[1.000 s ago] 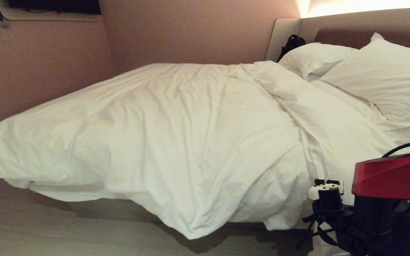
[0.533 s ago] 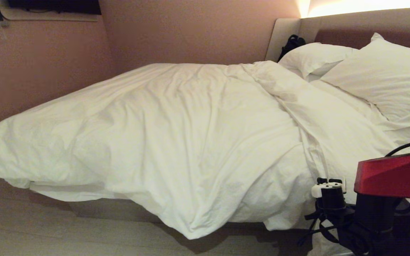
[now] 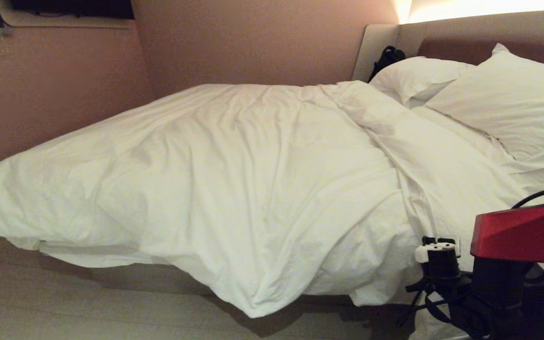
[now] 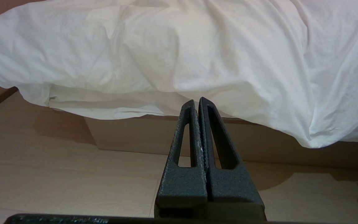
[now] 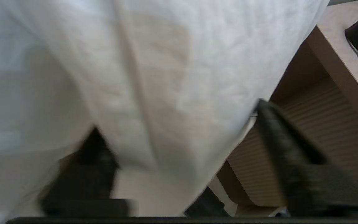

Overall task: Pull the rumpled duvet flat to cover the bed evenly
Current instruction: Flatten the corners of the folded blanket

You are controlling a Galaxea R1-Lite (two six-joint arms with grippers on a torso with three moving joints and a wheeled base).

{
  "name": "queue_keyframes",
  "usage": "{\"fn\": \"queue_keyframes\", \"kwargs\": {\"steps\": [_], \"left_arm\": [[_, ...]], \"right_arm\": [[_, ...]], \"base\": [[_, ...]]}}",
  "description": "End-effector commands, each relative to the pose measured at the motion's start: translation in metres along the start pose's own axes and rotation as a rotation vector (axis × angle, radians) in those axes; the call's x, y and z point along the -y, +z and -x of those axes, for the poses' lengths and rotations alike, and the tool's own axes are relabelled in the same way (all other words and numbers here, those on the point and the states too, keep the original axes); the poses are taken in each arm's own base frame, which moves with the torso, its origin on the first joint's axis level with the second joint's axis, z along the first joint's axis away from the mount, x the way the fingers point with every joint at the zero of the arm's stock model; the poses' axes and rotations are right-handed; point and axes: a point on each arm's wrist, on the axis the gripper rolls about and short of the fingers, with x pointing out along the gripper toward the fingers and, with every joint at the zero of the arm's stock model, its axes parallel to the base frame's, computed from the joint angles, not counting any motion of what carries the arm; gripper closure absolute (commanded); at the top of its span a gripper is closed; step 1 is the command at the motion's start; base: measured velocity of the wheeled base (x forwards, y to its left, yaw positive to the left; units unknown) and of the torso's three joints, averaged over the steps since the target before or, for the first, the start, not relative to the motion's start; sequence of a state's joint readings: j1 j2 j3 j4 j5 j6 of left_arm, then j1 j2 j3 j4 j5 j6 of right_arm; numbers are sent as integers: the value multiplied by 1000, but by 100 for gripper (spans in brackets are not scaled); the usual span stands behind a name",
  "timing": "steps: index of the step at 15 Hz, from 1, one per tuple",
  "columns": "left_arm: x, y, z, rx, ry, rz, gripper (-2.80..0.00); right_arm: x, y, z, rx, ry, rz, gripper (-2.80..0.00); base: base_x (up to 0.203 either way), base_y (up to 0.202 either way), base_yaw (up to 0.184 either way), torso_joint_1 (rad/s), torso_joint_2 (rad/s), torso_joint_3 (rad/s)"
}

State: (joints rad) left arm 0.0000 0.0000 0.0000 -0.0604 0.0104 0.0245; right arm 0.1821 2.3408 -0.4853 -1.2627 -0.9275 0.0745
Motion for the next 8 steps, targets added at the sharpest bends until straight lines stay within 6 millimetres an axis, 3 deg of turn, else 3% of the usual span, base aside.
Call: {"fn": "queue_keyframes", "kwargs": {"steps": [1,8], "left_arm": [[0,0,0,0,0,0,0],[0,0,0,-1,-1,0,0]], "right_arm": [[-1,2,0,16,-4,-17,0],[1,3,2,20,2,-22,0]], "base": [[0,0,0,0,0,0],[0,0,0,0,0,0]]}}
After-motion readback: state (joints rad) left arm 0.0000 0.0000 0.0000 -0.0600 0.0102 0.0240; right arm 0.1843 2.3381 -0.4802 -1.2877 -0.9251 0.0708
